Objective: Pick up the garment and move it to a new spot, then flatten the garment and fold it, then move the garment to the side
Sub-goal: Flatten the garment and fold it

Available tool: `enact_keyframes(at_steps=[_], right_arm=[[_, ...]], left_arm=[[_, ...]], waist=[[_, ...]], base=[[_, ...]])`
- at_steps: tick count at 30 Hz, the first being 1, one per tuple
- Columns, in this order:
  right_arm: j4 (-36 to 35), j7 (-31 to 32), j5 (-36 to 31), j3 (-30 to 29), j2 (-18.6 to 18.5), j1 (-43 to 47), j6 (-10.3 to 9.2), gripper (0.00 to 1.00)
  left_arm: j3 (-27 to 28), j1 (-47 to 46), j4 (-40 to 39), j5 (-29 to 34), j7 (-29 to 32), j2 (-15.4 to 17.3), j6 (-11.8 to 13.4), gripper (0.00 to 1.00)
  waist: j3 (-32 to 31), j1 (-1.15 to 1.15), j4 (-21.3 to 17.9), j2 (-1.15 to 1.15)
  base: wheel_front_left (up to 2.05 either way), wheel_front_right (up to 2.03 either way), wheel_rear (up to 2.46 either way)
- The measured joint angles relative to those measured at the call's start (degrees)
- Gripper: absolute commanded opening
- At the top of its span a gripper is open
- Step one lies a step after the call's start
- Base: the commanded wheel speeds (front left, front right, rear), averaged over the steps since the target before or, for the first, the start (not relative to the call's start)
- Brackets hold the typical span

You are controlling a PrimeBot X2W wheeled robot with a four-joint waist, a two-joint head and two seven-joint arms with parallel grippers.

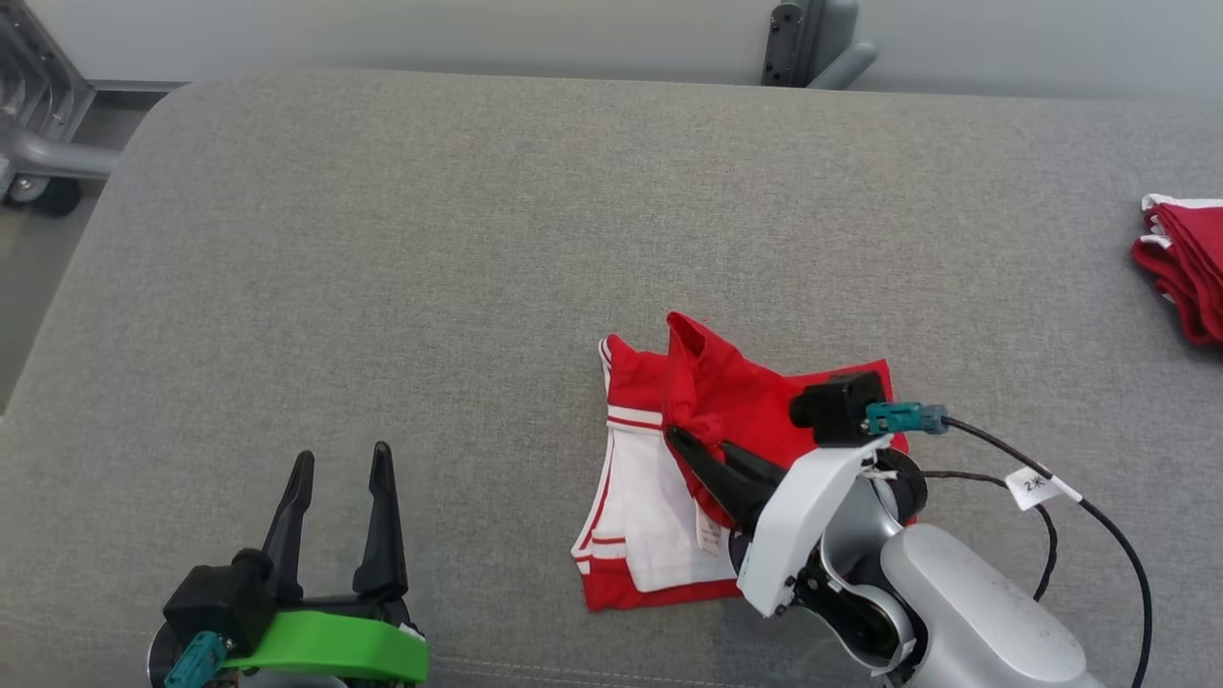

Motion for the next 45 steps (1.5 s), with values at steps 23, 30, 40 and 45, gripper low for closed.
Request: enact_keyframes(at_steps=[23, 30, 40, 45], right_arm=[[8.2, -10.2, 4.5, 5.9, 2.0, -4.2, 0.00, 1.00], [9.7, -18.4, -5.4, -4.2, -1.0, -2.4, 0.00, 1.00], [9.6, -21.8, -17.8, -15.4, 1.2, 2.5, 0.00, 1.00], [7.9, -22.9, -25.6, -22.0, 3.0, 5.8, 0.00, 1.00]], left_arm=[[-0.4, -0.1, 0.6, -0.2, -0.1, 0.0, 0.1, 1.00], [-1.5, 0.2, 0.9, 0.0, -0.1, -0.3, 0.0, 1.00], [-2.4, 0.4, 1.6, 0.0, -0.1, -0.4, -0.2, 1.00], [-2.4, 0.2, 2.1, 0.0, -0.1, -0.6, -0.3, 1.00]], waist=[[-0.4, 0.00, 0.8, 0.00], [-1.2, 0.00, -0.8, 0.00], [-1.6, 0.00, -2.1, 0.00], [-1.7, 0.00, -2.6, 0.00]], base=[[0.00, 0.00, 0.00], [0.00, 0.00, 0.00], [0.00, 0.00, 0.00], [0.00, 0.00, 0.00]])
